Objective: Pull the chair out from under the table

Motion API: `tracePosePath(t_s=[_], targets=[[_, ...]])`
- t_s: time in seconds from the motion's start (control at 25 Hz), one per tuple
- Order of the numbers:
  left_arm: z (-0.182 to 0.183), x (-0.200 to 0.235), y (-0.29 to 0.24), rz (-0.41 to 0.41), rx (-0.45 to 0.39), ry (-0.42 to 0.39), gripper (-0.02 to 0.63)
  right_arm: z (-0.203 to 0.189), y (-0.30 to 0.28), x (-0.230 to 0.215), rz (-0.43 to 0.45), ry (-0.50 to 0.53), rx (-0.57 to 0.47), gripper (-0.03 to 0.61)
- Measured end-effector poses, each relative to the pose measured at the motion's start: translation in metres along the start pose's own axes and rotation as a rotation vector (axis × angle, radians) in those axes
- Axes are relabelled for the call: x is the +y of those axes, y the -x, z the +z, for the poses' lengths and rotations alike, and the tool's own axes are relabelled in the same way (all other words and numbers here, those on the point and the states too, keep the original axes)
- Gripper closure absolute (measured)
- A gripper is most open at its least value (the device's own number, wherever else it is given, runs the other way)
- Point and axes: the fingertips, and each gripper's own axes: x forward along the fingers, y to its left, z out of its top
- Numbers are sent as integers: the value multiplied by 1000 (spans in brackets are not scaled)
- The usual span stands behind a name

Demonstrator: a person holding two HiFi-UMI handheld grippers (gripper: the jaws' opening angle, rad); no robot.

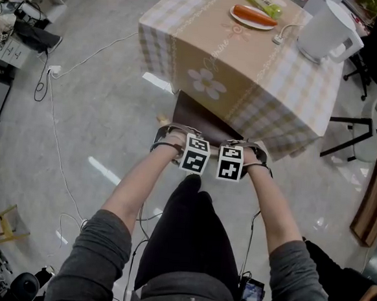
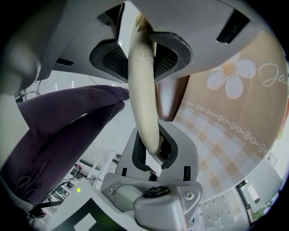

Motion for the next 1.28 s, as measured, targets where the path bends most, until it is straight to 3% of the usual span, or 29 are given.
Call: tracePosePath(t_s=[1.28], targets=[[8, -56, -5, 6, 15, 19, 462, 16, -5, 53, -2, 21, -1, 451]])
